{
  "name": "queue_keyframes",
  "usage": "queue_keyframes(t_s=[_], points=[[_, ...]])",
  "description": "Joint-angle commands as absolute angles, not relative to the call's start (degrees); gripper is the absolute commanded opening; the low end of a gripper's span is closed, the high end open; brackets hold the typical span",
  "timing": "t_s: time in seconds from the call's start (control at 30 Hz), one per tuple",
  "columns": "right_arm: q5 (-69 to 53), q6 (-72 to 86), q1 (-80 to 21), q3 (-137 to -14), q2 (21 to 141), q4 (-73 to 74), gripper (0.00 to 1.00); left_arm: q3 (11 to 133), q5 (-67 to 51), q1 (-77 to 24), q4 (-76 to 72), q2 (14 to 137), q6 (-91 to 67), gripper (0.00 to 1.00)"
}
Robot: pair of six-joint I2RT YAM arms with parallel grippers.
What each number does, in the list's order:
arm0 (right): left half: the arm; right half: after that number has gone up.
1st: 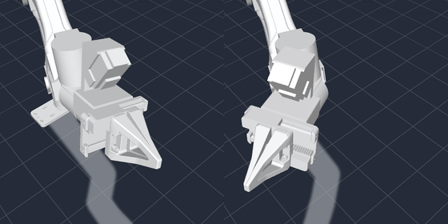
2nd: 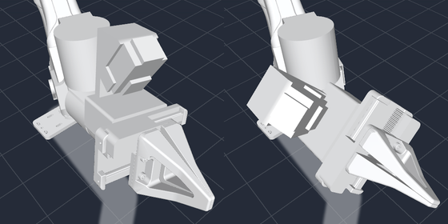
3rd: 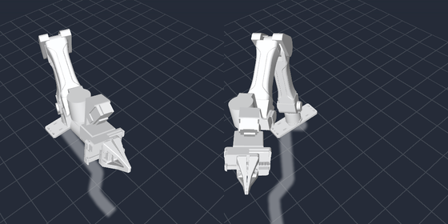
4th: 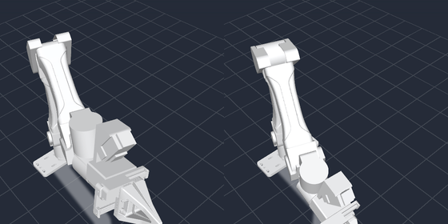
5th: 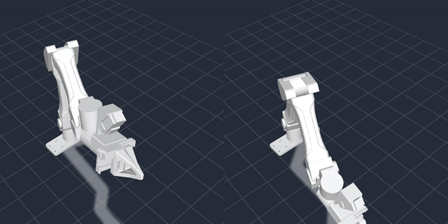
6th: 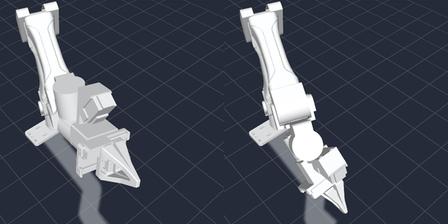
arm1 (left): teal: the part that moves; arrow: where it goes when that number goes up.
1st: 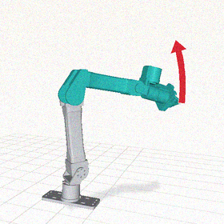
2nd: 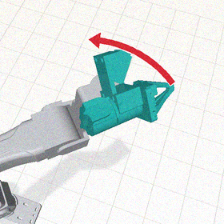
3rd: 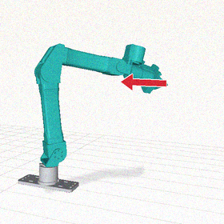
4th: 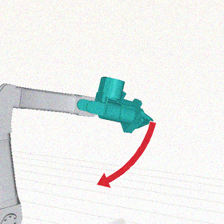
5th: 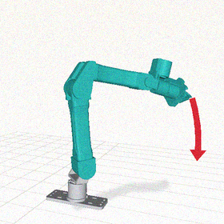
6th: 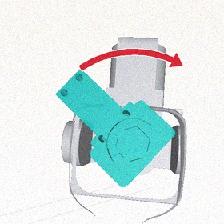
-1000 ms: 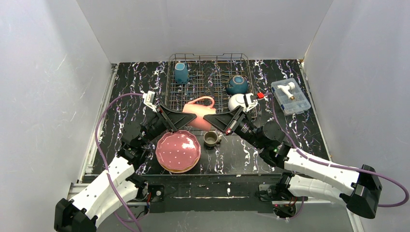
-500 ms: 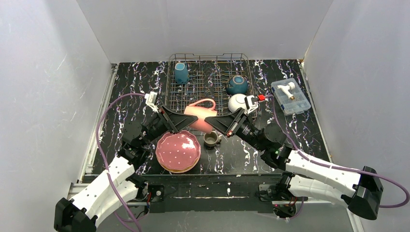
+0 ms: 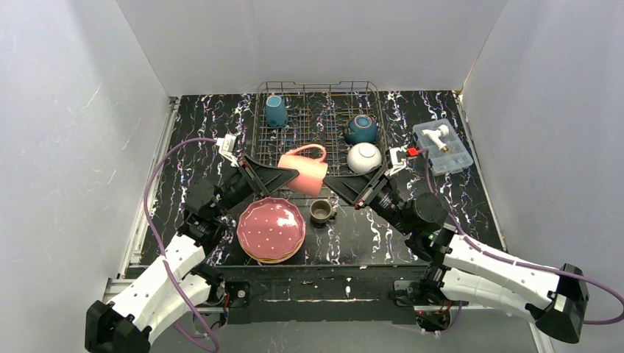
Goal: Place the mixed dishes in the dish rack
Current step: Pick up the cup at the center of the board.
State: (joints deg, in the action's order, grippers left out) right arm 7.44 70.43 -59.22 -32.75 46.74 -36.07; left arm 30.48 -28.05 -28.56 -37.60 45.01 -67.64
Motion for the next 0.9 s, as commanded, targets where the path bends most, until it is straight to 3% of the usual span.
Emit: queue_keyframes(t_s=[0.0,0.2,0.87], points=[[9.1,70.2,-59.2,-31.8,44.4,-38.4,0.40,34.6,-26.5,-27.7,-42.0,45.4,-67.2,0.00],[10.7,68.6,-59.2,-31.6,41.1,-32.7,0.51,35.9,-26.6,-26.8,-42.0,46.8,-66.7,0.00],[14.2,57.2,-59.2,-36.9,34.3,-12.7,0.55,47.1,-35.3,-18.3,-34.2,56.4,-57.6,0.00]])
